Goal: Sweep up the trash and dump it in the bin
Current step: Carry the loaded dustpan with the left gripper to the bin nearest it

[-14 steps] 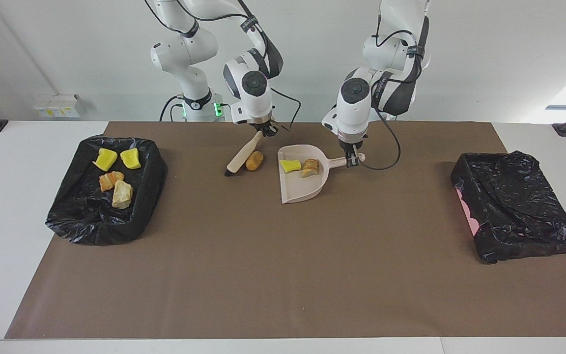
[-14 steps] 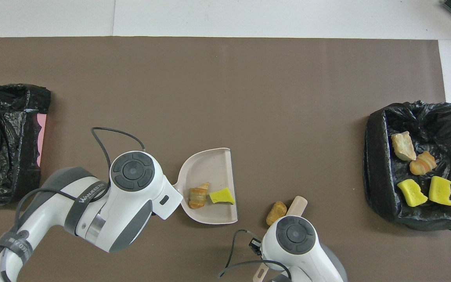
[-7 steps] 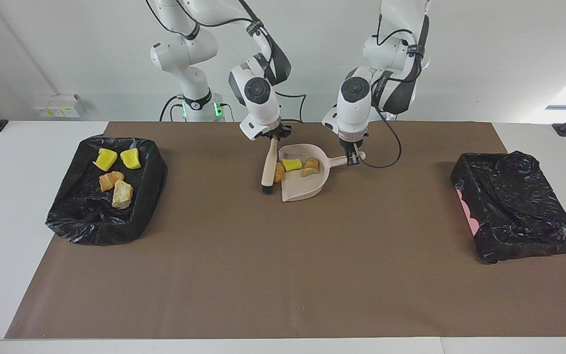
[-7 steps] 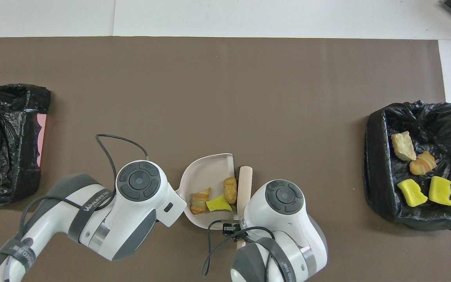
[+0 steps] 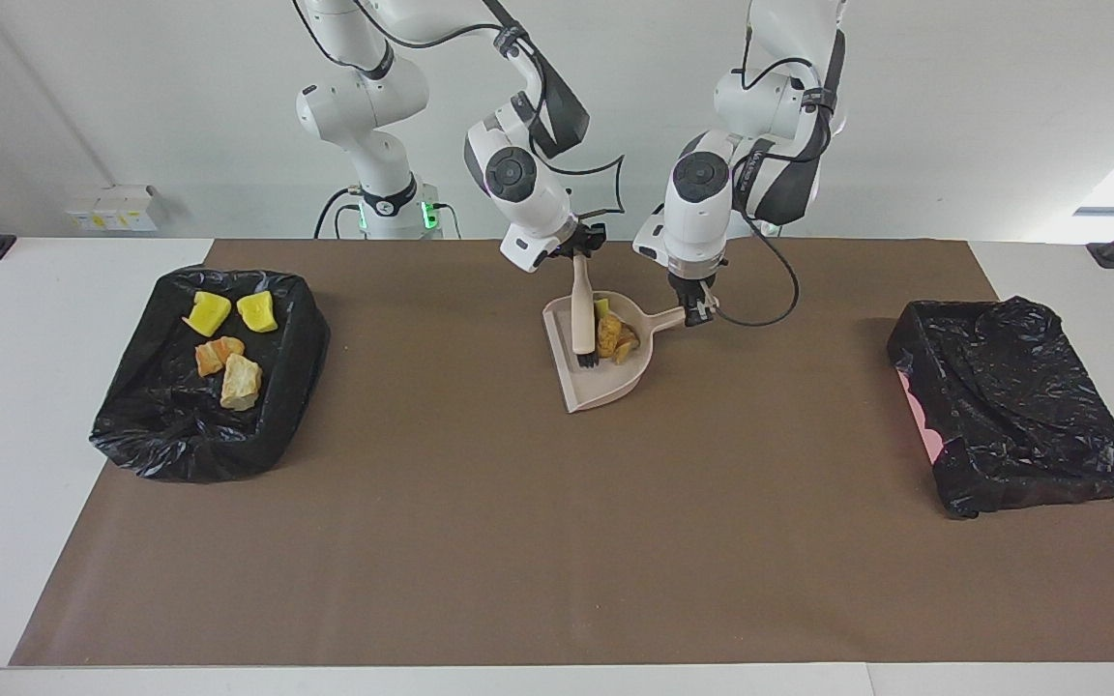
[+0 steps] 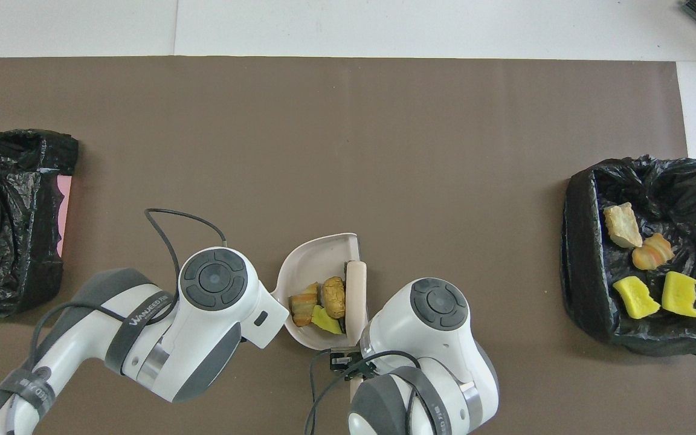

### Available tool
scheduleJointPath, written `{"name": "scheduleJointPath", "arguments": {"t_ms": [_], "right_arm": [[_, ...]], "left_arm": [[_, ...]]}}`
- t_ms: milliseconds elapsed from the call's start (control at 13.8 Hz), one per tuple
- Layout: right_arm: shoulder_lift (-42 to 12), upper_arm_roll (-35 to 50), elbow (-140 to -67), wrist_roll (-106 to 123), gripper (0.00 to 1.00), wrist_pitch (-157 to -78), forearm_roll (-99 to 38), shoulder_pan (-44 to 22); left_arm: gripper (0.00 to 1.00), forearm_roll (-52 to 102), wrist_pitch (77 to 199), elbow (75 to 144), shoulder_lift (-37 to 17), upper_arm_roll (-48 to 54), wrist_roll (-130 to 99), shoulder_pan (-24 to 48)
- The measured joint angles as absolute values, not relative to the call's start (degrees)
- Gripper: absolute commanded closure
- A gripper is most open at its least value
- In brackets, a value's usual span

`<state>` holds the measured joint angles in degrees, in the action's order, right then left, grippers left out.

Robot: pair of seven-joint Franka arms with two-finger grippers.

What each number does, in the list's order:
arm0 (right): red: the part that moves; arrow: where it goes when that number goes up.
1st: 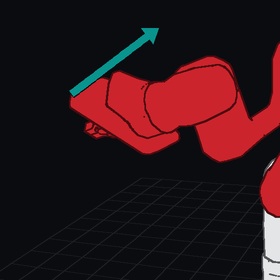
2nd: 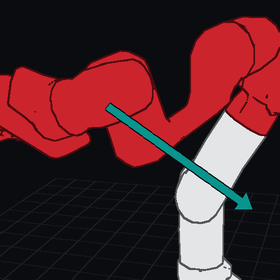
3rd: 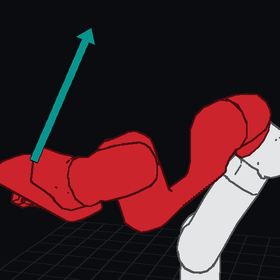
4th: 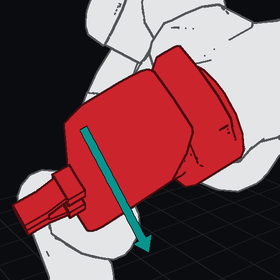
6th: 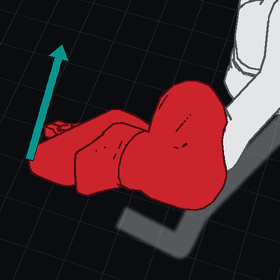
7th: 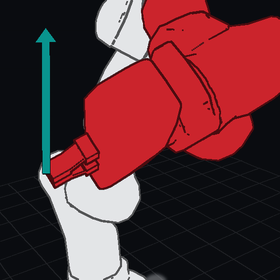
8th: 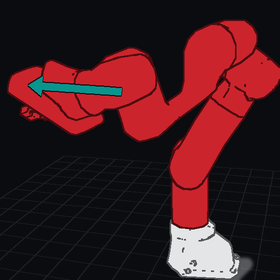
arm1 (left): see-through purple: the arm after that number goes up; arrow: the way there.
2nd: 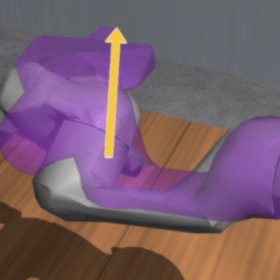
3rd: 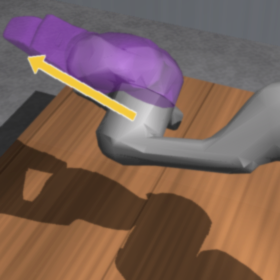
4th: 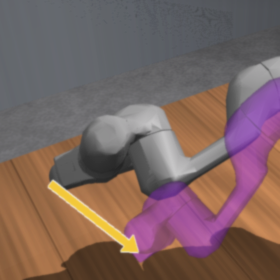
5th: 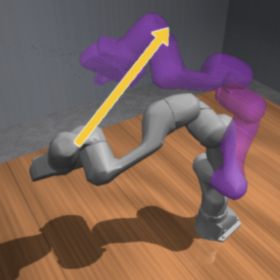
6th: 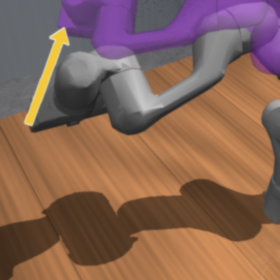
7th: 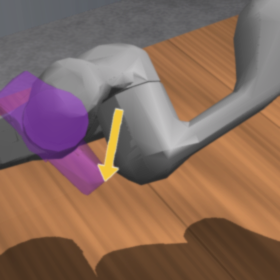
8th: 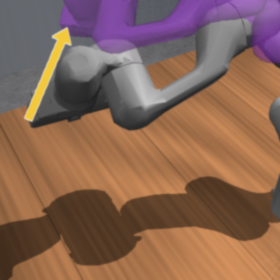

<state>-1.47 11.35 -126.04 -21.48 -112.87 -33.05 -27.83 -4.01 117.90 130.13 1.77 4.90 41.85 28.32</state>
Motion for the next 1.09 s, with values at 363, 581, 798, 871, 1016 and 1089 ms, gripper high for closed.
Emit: {"name": "scheduleJointPath", "arguments": {"t_ms": [363, 581, 798, 871, 1016, 1089], "right_arm": [[2.03, 11.13, -124.84, -21.47, 1.00, -101.23, -21.45, -22.14], [3.61, 11.10, -124.89, -21.88, 1.00, -98.53, -17.29, -21.64], [3.73, 11.18, -124.89, -21.99, 1.00, -97.59, -13.89, -21.85], [3.86, 11.24, -124.89, -22.42, 1.00, -97.34, -13.37, -22.14], [4.43, 11.42, -124.99, -24.35, 1.00, -97.07, -13.15, -23.51], [4.87, 11.49, -125.22, -25.50, 1.00, -97.26, -13.15, -24.75]], "left_arm": [[1.00, 0.11, 118.42, 130.13, 1.77, 4.59, 34.63, 28.11], [1.00, 1.46, 119.92, 130.16, 1.65, 4.40, 29.90, 28.03], [1.00, 1.53, 121.07, 130.16, 1.58, 4.38, 22.05, 28.02], [1.00, 1.53, 121.84, 130.15, 1.58, 4.37, 18.95, 28.02], [1.00, 1.54, 123.45, 129.68, 1.62, 4.22, 13.93, 28.00], [1.00, 1.56, 123.85, 129.17, 1.66, 4.02, 11.55, 27.97]]}}
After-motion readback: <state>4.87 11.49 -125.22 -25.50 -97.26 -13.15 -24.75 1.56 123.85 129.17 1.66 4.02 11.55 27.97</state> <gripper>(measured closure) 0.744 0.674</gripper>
